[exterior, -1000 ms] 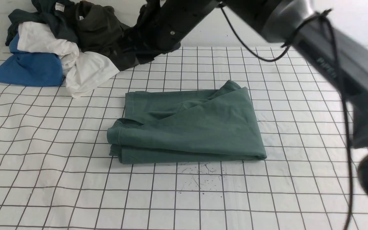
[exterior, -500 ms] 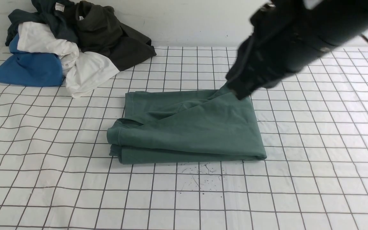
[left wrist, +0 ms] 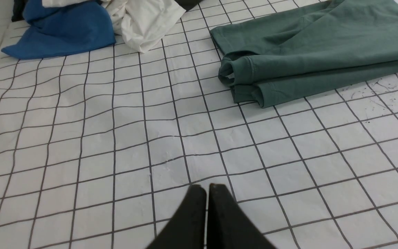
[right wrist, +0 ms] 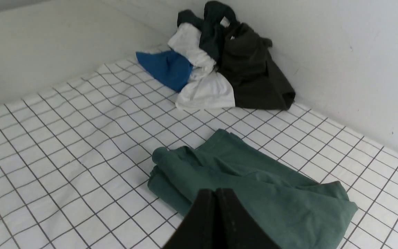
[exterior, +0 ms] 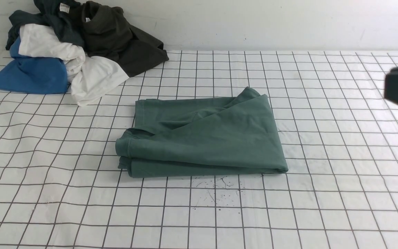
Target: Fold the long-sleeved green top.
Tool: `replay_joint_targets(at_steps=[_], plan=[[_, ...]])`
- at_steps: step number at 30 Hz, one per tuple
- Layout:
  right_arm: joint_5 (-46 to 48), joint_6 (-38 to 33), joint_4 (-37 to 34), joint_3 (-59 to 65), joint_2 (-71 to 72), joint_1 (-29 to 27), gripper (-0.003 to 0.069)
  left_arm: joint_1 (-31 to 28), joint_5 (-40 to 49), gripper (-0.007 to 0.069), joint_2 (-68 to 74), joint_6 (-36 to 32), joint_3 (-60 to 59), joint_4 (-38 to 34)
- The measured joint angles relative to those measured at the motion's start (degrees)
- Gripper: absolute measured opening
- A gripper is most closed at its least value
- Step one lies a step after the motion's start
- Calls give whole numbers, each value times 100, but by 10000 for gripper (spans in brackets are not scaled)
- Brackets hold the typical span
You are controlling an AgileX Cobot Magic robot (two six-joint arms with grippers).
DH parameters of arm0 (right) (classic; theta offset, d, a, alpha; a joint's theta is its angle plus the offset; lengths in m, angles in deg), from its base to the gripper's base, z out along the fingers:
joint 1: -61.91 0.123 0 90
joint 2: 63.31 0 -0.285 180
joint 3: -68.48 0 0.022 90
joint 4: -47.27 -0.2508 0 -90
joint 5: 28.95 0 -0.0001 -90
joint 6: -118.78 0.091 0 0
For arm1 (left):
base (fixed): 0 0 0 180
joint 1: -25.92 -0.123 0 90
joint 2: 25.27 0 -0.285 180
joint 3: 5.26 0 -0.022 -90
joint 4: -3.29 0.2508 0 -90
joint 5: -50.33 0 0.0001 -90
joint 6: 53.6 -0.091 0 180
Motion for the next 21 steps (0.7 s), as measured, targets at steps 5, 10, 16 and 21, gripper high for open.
replay_joint_targets(at_steps=[5, 10, 16, 21], plan=[[122, 24, 0, 483, 582, 0, -14, 0, 0, -7, 0, 0, -6, -16], [376, 24, 0, 559, 638, 0, -14, 0, 0, -7, 0, 0, -6, -16], [318, 52, 233, 576, 638, 0, -14, 2, 0, -7, 0, 0, -6, -16], [-1005, 349, 297, 1151, 715, -53, -14, 2, 0, -7, 0, 0, -6, -16]])
